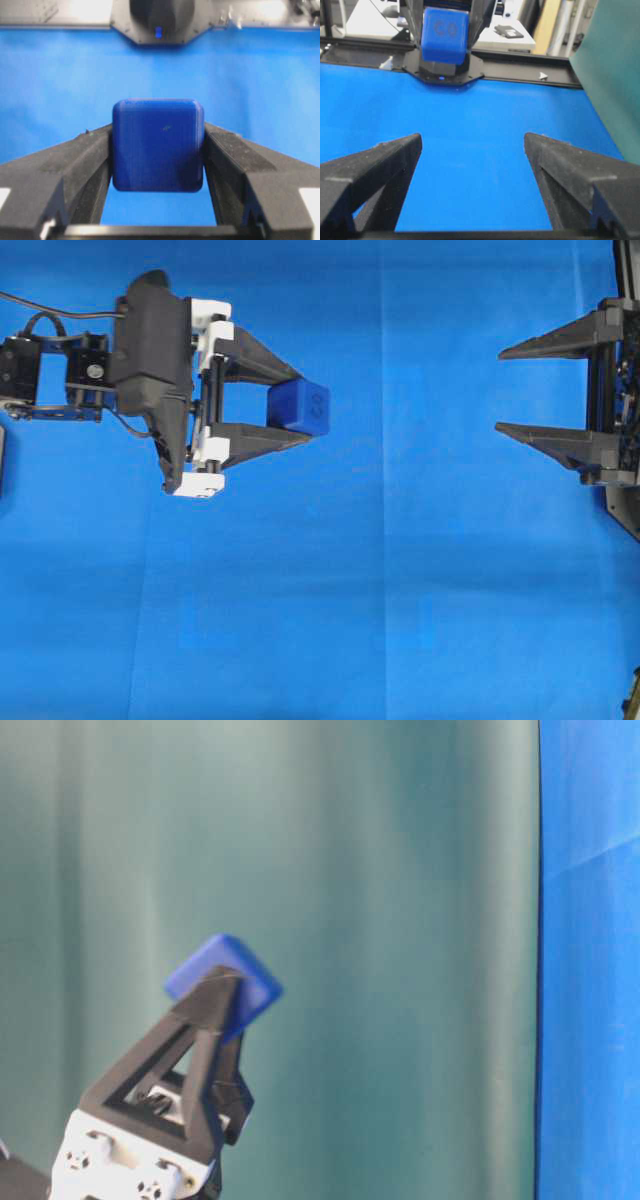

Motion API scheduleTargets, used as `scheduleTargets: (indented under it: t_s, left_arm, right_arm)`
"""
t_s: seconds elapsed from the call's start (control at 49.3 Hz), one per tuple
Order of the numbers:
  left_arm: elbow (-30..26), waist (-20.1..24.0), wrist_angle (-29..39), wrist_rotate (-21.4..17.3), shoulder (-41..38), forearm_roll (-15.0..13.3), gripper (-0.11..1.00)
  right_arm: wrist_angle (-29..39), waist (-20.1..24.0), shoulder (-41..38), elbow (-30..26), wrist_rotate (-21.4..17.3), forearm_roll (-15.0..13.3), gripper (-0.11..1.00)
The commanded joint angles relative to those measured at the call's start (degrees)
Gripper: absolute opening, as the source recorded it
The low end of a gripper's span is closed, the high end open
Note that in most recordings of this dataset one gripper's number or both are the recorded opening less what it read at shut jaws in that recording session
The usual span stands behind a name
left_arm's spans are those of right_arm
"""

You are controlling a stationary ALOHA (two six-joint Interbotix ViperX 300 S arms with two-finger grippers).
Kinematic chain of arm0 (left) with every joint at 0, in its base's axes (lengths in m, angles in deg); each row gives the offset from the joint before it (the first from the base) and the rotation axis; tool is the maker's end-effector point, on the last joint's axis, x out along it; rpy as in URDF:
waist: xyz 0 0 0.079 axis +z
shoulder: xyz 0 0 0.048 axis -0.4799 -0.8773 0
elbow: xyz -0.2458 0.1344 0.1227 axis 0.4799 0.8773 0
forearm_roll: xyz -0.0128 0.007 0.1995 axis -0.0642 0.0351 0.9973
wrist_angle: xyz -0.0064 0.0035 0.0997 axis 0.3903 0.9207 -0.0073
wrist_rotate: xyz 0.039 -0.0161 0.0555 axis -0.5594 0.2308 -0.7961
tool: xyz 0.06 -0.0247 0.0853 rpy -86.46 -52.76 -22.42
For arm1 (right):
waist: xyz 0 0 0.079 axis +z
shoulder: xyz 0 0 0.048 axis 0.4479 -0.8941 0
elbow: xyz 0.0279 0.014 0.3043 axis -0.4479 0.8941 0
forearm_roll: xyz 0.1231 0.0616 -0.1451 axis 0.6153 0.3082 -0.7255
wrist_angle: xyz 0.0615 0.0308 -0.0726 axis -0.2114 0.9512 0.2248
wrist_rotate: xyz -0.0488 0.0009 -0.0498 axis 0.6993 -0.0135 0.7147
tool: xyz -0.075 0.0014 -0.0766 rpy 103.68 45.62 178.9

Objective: Handover the blue block to the right arm after grasping it with the left arm, then place it in the designated position.
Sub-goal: 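Rotate the left gripper to hold the cube out toward the right arm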

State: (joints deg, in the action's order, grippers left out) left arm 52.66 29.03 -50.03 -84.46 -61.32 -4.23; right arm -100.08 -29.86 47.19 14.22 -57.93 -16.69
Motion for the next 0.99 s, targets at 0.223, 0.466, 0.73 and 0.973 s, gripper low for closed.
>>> scheduleTargets:
  t_s: [0.223,0.466,0.73,0.973]
  left_arm:
    - [1.9,0.1,-11.1,-0.2,-0.1,-0.1,0.48]
    - [2.1,0.1,-11.1,0.0,0.0,-0.2,0.48]
    - [2.2,0.1,-11.2,0.0,0.2,-0.4,0.48]
    - [2.3,0.1,-11.3,0.0,0.3,-0.4,0.48]
  right_arm:
    - [-0.9,-0.1,-0.5,-1.6,0.1,0.0,0.96]
    - [-0.9,-0.1,-0.7,-1.7,0.0,0.0,0.96]
    - [-1.0,-0.1,-0.8,-1.8,0.1,0.0,0.96]
    - [-0.5,-0.1,-0.8,-2.6,0.4,-0.3,0.96]
